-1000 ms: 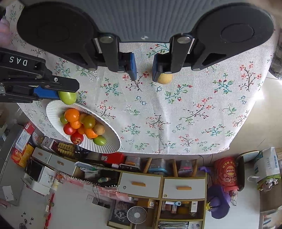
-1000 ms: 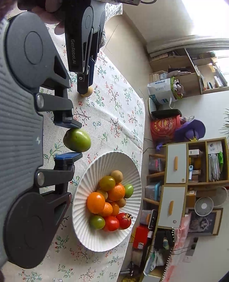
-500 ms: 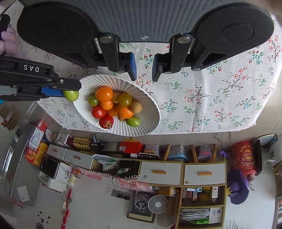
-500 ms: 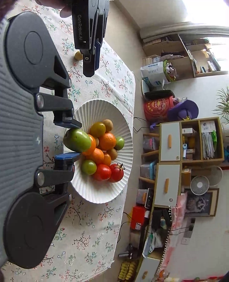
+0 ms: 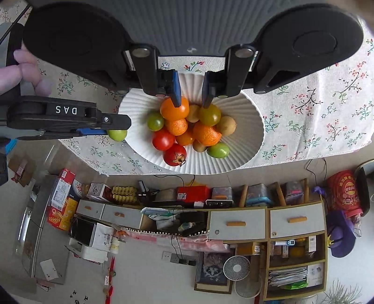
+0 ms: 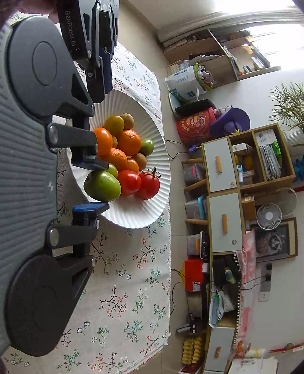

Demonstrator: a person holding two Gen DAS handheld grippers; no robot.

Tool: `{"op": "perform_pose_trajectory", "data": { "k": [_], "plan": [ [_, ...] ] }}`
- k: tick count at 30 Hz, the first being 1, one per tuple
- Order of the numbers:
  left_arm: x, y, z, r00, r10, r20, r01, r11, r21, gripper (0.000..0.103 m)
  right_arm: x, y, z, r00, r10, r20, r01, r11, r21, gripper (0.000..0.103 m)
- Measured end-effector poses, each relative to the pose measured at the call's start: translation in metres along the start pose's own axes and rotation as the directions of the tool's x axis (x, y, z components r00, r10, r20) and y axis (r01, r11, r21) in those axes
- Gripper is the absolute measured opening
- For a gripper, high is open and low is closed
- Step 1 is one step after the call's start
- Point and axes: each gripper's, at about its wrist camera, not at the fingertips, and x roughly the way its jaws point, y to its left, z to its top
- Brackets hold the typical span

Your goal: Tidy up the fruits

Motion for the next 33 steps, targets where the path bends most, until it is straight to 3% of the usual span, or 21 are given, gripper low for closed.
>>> {"op": "perform_pose_trajectory", "data": {
  "k": [5,9,12,18,24,31,33],
  "plan": [
    [0.006,-0.001,-0.001,1.0,0.004,-0.009,-0.004,1.0,0.004,0.015,0.001,0.002,-0.004,1.0,0.004,-0.012,-0.005,0.999,-0.032,0.026],
    [-0.011,0.001,0.0,0.999,0.021,-0.024,-0.021,1.0,0.014,0.017,-0.007,0.004,-0.001,1.0,0.027,-0.015,-0.027,0.999,-0.045,0.026],
    [-0.026,0.014,-0.007,0.998,0.069,-0.011,-0.068,0.997,0.027,0.029,-0.011,0.009,-0.004,0.999,0.046,-0.015,-0.047,0.997,-0.068,0.026],
    [-0.041,0.054,-0.028,0.983,0.17,-0.064,-0.174,0.983,-0.059,0.045,-0.013,0.026,-0.01,0.996,0.079,-0.038,-0.083,0.989,-0.119,0.026],
    [-0.049,0.077,-0.045,0.963,0.244,-0.113,-0.252,0.965,-0.069,0.046,-0.019,0.04,-0.012,0.992,0.123,-0.042,-0.128,0.978,-0.162,0.026],
    [-0.04,0.094,-0.054,0.948,0.281,-0.15,-0.295,0.952,-0.083,0.046,-0.016,0.045,-0.017,0.99,0.126,-0.055,-0.134,0.974,-0.183,0.026],
    [-0.036,0.093,-0.054,0.946,0.285,-0.151,-0.298,0.952,-0.07,0.039,-0.015,0.044,-0.018,0.991,0.12,-0.06,-0.13,0.974,-0.184,0.026]
  ]
}}
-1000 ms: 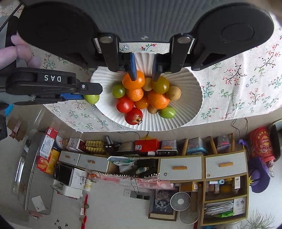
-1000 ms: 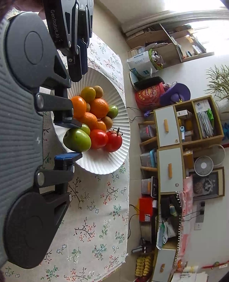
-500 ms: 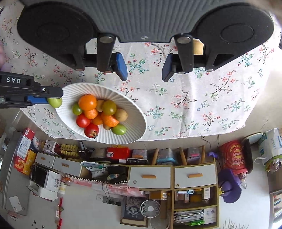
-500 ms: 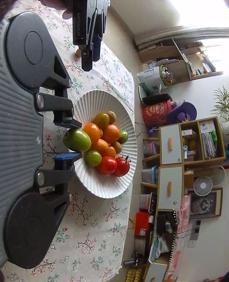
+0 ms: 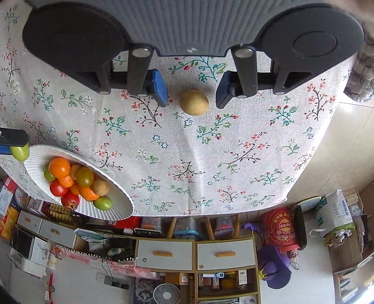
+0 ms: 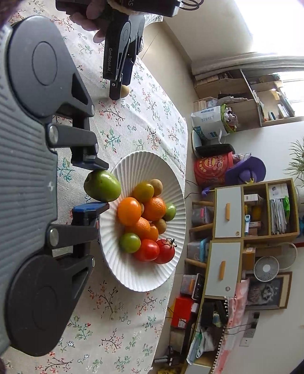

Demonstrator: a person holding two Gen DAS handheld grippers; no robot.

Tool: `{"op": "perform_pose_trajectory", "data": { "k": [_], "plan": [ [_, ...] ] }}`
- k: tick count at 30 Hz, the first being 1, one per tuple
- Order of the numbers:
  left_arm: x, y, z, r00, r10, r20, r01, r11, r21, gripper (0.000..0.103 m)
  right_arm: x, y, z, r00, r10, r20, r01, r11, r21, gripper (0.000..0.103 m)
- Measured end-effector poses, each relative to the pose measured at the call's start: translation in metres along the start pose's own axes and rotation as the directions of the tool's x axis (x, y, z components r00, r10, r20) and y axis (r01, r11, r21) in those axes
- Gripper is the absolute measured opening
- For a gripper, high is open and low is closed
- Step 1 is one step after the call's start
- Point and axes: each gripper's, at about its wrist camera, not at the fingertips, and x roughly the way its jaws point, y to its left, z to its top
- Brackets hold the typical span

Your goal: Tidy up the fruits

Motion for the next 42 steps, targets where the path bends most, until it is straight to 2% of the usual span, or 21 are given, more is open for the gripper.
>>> {"op": "perform_pose_trajectory", "data": {
  "k": [1,3,11,24,34,42],
  "plan": [
    [0.002,-0.002,0.0,1.0,0.002,0.0,-0.002,1.0,0.009,0.037,0.001,0.0,-0.001,1.0,-0.002,-0.003,0.002,1.0,0.0,0.026],
    [0.002,-0.003,-0.002,1.0,0.012,0.01,-0.013,1.0,0.022,0.024,0.001,-0.002,-0.002,1.0,-0.007,-0.008,0.007,1.0,0.002,0.026],
    [-0.005,-0.011,0.003,1.0,0.001,0.031,-0.002,1.0,0.031,0.024,-0.001,-0.005,0.0,1.0,-0.02,0.004,0.02,1.0,0.014,0.026],
    [-0.024,-0.063,0.034,0.987,-0.125,0.103,0.12,0.991,0.057,0.024,-0.003,-0.019,0.008,0.998,-0.047,0.034,0.045,0.998,0.048,0.026],
    [-0.013,-0.096,0.044,0.977,-0.184,0.109,0.174,0.98,0.096,0.024,0.004,-0.035,0.012,0.996,-0.089,0.033,0.086,0.993,0.077,0.026],
    [0.003,-0.115,0.046,0.979,-0.182,0.09,0.169,0.976,0.135,0.024,0.009,-0.041,0.01,0.993,-0.113,0.021,0.111,0.99,0.083,0.026]
  ]
}}
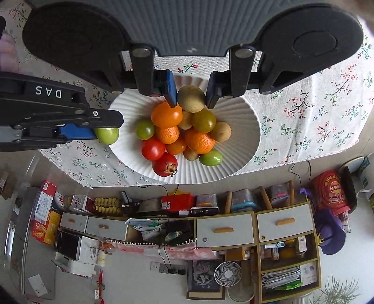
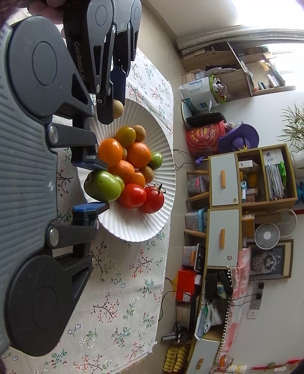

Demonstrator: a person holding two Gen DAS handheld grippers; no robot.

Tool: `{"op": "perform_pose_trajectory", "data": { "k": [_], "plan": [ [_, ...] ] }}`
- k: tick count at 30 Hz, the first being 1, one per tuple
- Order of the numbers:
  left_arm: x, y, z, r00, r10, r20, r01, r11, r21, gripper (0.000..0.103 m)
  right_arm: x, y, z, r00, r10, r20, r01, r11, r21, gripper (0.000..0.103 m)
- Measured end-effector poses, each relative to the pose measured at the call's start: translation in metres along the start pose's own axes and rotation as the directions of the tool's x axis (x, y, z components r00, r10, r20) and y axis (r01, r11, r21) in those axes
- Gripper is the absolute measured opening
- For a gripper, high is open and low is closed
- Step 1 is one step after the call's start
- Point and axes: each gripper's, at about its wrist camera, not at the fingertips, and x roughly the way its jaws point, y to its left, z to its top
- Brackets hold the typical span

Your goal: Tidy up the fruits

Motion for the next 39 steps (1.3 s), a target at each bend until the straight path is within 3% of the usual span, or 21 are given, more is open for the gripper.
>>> {"op": "perform_pose_trajectory", "data": {
  "k": [14,17,21,27,31,33,39],
  "plan": [
    [0.014,-0.01,0.0,1.0,0.028,-0.004,-0.027,0.999,0.041,0.024,0.005,0.0,0.0,1.0,-0.006,-0.011,0.005,1.0,-0.018,0.026],
    [0.013,-0.012,-0.001,1.0,0.021,-0.004,-0.02,0.999,0.051,0.028,0.004,0.0,0.0,1.0,-0.008,-0.009,0.008,1.0,-0.016,0.028],
    [0.006,-0.014,0.0,1.0,0.03,0.002,-0.03,0.997,0.064,0.049,-0.001,-0.002,0.002,1.0,-0.009,-0.006,0.009,1.0,-0.004,0.038],
    [-0.01,-0.012,0.0,0.998,0.067,0.013,-0.067,0.998,0.018,0.084,-0.015,-0.012,0.003,0.999,-0.028,0.015,0.028,0.999,0.039,0.066],
    [-0.017,-0.013,-0.002,0.994,0.113,-0.008,-0.114,0.993,-0.02,0.091,-0.023,-0.012,-0.001,0.998,-0.057,0.013,0.056,0.998,0.041,0.082],
    [-0.021,-0.012,-0.002,0.991,0.133,-0.032,-0.135,0.989,-0.059,0.095,-0.026,-0.009,-0.001,0.994,-0.113,-0.012,0.113,0.993,0.032,0.092],
    [-0.038,-0.016,-0.002,0.977,0.193,-0.088,-0.201,0.976,-0.088,0.1,-0.04,-0.005,-0.003,0.979,-0.182,-0.09,0.187,0.981,0.053,0.102]
  ]
}}
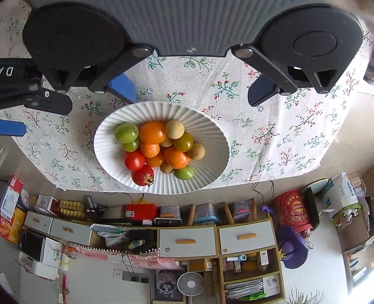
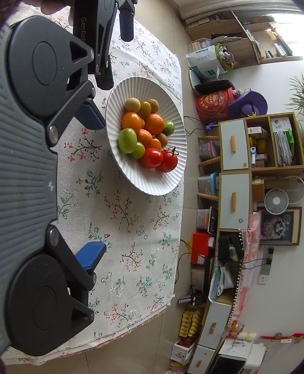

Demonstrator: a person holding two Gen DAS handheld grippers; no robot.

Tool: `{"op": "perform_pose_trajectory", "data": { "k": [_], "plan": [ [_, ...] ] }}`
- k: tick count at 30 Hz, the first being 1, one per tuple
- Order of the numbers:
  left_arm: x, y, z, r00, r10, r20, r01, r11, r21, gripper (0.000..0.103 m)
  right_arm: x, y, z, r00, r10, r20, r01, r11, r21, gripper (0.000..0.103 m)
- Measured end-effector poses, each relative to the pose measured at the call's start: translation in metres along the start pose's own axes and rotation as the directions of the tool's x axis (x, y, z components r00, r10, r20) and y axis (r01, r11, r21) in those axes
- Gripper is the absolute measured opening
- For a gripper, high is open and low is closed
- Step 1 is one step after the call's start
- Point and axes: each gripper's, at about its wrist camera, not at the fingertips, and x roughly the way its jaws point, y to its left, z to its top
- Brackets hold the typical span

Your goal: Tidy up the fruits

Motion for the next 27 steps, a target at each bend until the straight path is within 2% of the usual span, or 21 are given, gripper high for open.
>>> {"op": "perform_pose_trajectory", "data": {
  "k": [4,10,14,20,27],
  "plan": [
    [-0.01,-0.001,-0.006,0.999,0.032,-0.042,-0.032,0.999,-0.006,0.1,-0.004,-0.002,-0.002,0.999,-0.03,-0.045,0.032,0.999,0.027,0.102],
    [-0.024,0.0,-0.015,0.994,0.029,-0.102,-0.032,0.999,-0.027,0.1,-0.006,-0.003,-0.008,0.991,-0.043,-0.124,0.053,0.995,0.079,0.102],
    [-0.029,0.002,-0.019,0.993,0.048,-0.109,-0.051,0.998,-0.022,0.1,-0.017,0.002,-0.015,0.99,-0.063,-0.126,0.073,0.995,0.072,0.102],
    [-0.033,0.002,-0.025,0.99,0.043,-0.135,-0.053,0.996,-0.075,0.1,-0.031,0.004,-0.013,0.993,-0.04,-0.11,0.051,0.994,0.101,0.102],
    [-0.035,-0.001,-0.026,0.99,0.051,-0.133,-0.064,0.994,-0.089,0.1,-0.03,0.018,-0.011,0.995,-0.068,-0.07,0.069,0.998,0.01,0.102]
  ]
}}
